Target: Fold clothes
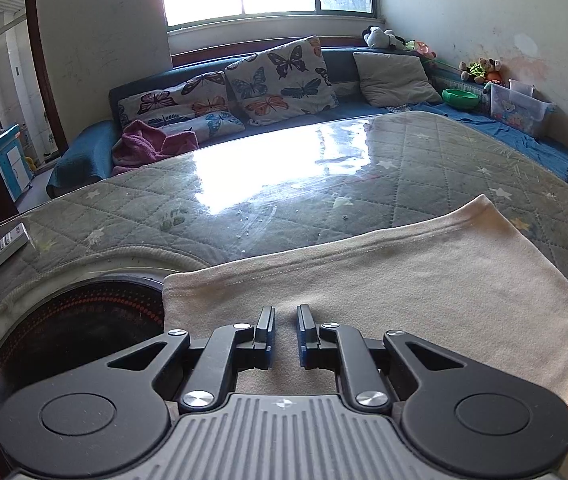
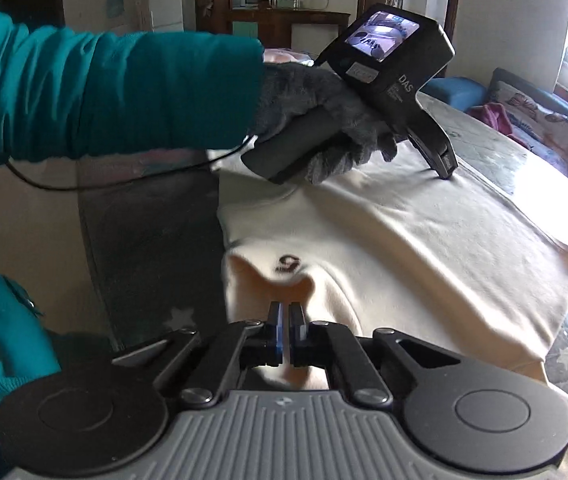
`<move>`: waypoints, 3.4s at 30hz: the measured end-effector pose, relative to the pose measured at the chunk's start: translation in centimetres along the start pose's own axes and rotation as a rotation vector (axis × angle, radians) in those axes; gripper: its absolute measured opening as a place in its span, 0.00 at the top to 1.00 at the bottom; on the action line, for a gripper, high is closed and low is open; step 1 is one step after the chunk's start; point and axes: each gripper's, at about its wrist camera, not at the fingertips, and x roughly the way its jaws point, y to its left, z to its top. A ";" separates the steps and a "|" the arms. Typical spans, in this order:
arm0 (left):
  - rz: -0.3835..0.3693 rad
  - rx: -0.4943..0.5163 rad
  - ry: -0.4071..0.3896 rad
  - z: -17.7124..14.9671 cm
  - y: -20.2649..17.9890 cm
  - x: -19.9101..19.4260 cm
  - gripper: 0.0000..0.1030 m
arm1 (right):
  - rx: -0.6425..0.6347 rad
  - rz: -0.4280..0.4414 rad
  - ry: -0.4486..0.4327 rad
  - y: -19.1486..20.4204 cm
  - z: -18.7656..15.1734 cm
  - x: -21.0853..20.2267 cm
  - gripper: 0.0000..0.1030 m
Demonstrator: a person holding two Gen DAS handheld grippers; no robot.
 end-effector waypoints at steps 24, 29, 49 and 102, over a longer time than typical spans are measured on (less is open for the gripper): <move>0.000 -0.032 0.001 -0.1 0.4 -0.1 0.81 | -0.052 -0.076 -0.019 -0.6 0.7 1.6 0.96; -0.002 -0.033 0.003 0.0 0.5 -0.1 0.81 | 0.002 -0.017 -0.023 -1.2 0.8 1.3 0.98; -0.135 0.051 -0.064 -4.4 -2.2 -8.1 0.76 | 0.212 -0.134 -0.015 -4.7 -2.3 -2.6 0.80; -0.154 -0.020 -0.050 -12.9 -2.8 -14.9 0.56 | 0.795 -0.763 -0.134 -16.9 -17.3 -12.0 0.55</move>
